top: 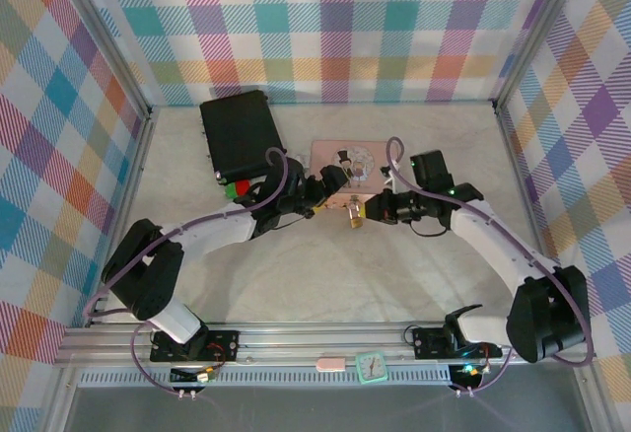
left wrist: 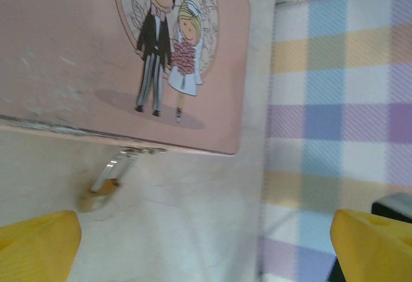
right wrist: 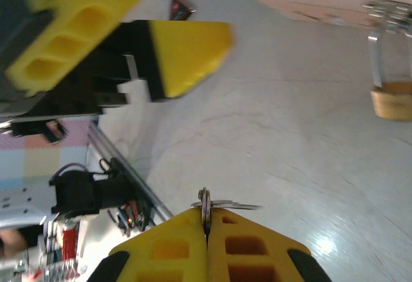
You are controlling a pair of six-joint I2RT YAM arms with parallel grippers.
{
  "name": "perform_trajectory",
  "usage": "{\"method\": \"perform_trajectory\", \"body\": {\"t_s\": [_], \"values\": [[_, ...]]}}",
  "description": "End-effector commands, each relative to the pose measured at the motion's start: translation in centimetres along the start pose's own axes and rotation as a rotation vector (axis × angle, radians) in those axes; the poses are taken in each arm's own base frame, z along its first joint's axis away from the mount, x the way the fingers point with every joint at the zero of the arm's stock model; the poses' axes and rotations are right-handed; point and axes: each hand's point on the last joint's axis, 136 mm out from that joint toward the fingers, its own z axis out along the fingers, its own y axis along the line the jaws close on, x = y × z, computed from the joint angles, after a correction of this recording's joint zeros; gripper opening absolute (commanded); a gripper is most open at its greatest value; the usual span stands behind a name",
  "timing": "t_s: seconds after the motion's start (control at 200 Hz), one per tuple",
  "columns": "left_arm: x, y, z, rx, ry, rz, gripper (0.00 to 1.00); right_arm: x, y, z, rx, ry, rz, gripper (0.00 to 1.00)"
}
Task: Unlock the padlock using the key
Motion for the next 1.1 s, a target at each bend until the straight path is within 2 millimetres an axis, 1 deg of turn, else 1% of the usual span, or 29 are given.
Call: {"method": "perform_trajectory", "body": {"t_s": [0.0, 0.1, 0.165, 0.265, 0.37, 0.44, 0.49, 0.59, 0.665, 0.765, 0.84, 0.95, 1.095], "values": [[0.3, -1.4, 0.4, 0.111, 0.035, -0.206, 0.98, -0.3, 2.7, 0.6, -0.102, 0.033, -0.135, 0.0], [0.2, -1.6, 0.1, 0.118, 0.02, -0.243, 0.98, -0.6, 3.0, 1.7, -0.095, 0.047, -0.173, 0.0], [0.2, -1.7, 0.0, 0.131, 0.021, -0.289, 0.98, -0.9, 2.9, 2.5, -0.078, 0.044, -0.191, 0.0], [0.5, -1.1, 0.1, 0.133, 0.033, -0.368, 0.98, -1.6, 2.5, 3.3, -0.042, 0.018, -0.213, 0.0], [0.8, -0.4, 0.3, 0.118, 0.048, -0.437, 0.97, -2.6, 2.4, 3.7, -0.022, -0.023, -0.231, 0.0], [1.0, -0.4, 0.4, 0.117, 0.064, -0.448, 0.97, -3.1, 2.2, 3.8, 0.002, -0.049, -0.24, 0.0], [1.1, -0.4, 0.5, 0.119, 0.072, -0.487, 0.97, -3.6, 1.9, 3.7, 0.025, -0.071, -0.248, 0.0], [0.8, -0.9, 0.5, 0.152, 0.069, -0.504, 0.97, -4.1, 1.7, 3.9, 0.031, -0.097, -0.259, 0.0], [0.8, -2.1, 0.5, 0.202, 0.085, -0.52, 0.96, -4.5, 1.6, 4.2, 0.03, -0.11, -0.258, 0.0], [0.8, -3.0, 0.7, 0.238, 0.115, -0.545, 0.95, -5.0, 1.3, 4.3, 0.037, -0.144, -0.267, 0.0], [0.9, -3.1, 0.7, 0.236, 0.119, -0.55, 0.95, -5.2, 1.5, 4.4, 0.027, -0.148, -0.272, 0.0], [0.8, -3.1, 0.6, 0.235, 0.11, -0.547, 0.93, -4.9, 1.3, 4.8, 0.014, -0.128, -0.263, 0.0], [0.8, -2.7, 0.9, 0.226, 0.105, -0.545, 0.86, -4.3, 1.1, 5.0, 0.009, -0.113, -0.254, 0.0]]}}
